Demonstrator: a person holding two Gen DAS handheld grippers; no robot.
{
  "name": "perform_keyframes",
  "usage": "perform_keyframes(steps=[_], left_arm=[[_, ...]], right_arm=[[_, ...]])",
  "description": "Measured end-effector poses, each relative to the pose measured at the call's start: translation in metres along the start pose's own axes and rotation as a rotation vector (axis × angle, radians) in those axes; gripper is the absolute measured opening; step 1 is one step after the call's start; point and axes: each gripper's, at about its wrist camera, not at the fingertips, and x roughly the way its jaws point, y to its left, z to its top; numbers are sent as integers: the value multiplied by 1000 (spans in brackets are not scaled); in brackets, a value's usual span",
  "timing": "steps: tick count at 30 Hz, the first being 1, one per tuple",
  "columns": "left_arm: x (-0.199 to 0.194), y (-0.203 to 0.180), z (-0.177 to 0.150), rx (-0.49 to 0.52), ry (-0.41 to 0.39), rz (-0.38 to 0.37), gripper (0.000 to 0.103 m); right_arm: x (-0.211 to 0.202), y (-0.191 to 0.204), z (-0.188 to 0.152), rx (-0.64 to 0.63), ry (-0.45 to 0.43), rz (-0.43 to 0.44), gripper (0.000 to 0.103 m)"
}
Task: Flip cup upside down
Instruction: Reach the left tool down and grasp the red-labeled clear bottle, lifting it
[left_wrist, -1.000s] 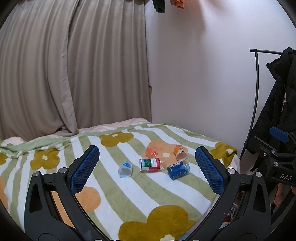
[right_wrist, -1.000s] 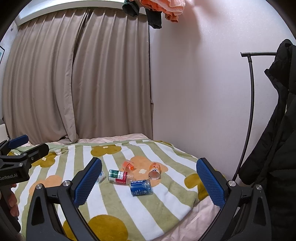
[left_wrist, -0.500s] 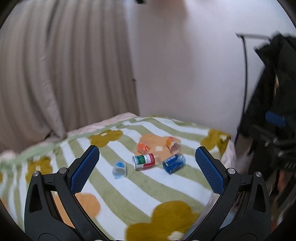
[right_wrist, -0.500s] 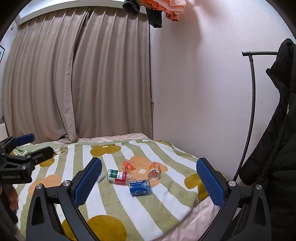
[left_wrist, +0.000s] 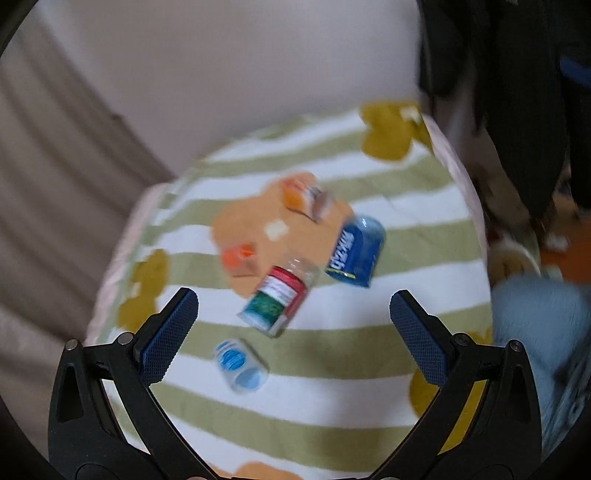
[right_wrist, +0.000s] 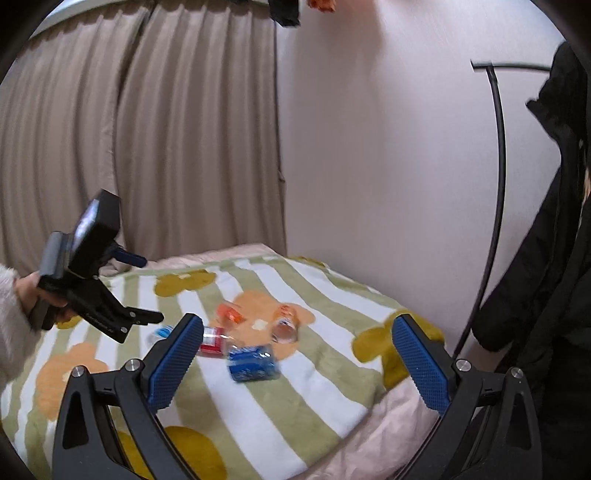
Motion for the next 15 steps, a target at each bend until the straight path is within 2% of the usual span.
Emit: perform_keyframes(steps=[3,6,12,15], left_arm=[[60,7,1,58,106,-74,103],[116,12,-2,102,201,-106,97],[182,17,-12,147,308,-125,95],[204,23,-12,146,355,-147,87]], right_arm=[[24,-10,-9,23,33,-11,102],[43,-17,-18,24,63,-27,102],[84,-30,-40,44,132,-44,102],[100,-34,-49,52,164,-46,102]])
